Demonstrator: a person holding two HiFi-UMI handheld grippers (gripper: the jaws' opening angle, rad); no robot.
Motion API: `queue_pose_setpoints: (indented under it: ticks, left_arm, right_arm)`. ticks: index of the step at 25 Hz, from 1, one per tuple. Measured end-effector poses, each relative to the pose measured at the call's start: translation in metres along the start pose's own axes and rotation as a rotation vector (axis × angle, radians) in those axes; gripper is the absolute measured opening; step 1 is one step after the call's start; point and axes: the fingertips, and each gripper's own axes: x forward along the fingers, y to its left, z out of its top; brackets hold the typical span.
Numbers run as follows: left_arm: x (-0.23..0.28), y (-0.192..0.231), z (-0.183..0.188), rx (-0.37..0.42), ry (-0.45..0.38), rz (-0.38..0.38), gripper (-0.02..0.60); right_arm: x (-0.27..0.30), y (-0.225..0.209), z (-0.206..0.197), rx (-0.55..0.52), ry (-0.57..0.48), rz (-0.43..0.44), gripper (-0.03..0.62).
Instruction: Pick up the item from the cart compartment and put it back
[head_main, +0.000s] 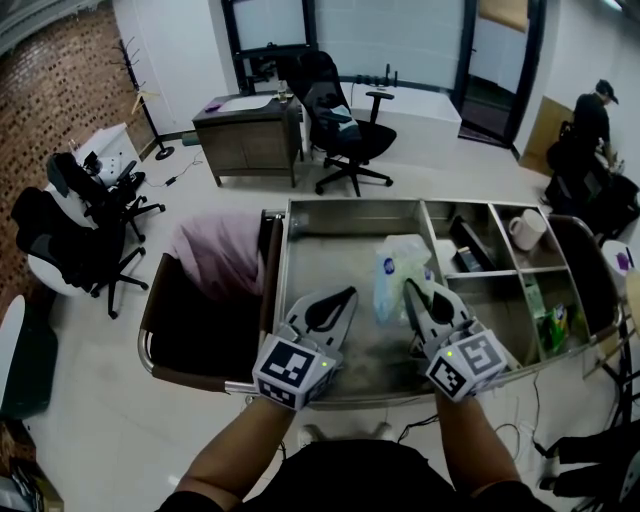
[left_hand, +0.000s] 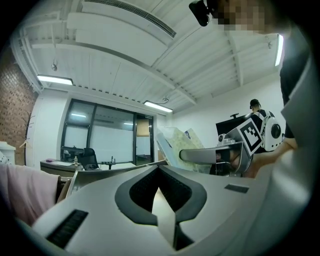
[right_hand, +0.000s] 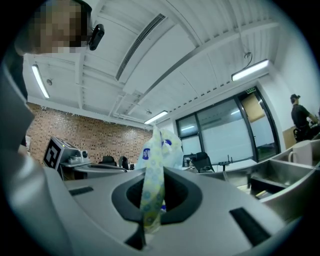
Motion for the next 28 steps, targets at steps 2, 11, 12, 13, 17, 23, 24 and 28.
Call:
queue_pose_setpoints:
  ticks: [2, 11, 12, 13, 17, 23, 24, 28]
  left_arm:
    - [-0.0001, 0.0008, -0.0003, -0.024, -0.005, -0.007, 0.0]
    - [0.0008, 0.004, -0.0033, -0.032, 0.011, 0.005, 0.0]
    - [0.0007, 0.0043, -0.0035, -0.034, 0.011, 0.007, 0.0]
    - [0.0005, 0.0044, -0.0036, -0.035, 0.011, 0.008, 0.0]
    - [0.0002, 0.0044, -0.0034, -0.036, 0.01, 0.01, 0.0]
    - [0.001, 0.0054, -0.0045, -0.035, 0.011, 0.017, 0.0]
    - [0.0009, 0.0056, -0.0044, -0.036, 0.011, 0.019, 0.0]
    - [0.0003, 0.0053, -0.0036, -0.039, 0.007, 0.018, 0.0]
  right_arm:
    - [-0.0001, 0.0002, -0.0003, 0.003, -0.001, 0.0, 0.014]
    - [0.0004, -0.0002, -0.0014, 0.0, 0.009, -0.001, 0.014]
    - [0.0002, -0.0004, -0.0017, 0.001, 0.009, -0.001, 0.014]
    - [-0.0002, -0.0007, -0.0017, 0.002, 0.009, -0.002, 0.014]
    - [-0.0018, -0.0013, -0.0009, 0.009, 0.0, -0.006, 0.014]
    - [-0.0016, -0.0029, -0.0022, 0.009, 0.005, -0.005, 0.014]
    - [-0.0013, -0.0031, -0.0025, 0.008, 0.007, -0.007, 0.014]
    - [0.0001, -0.0052, -0.0023, 0.001, 0.021, -0.017, 0.014]
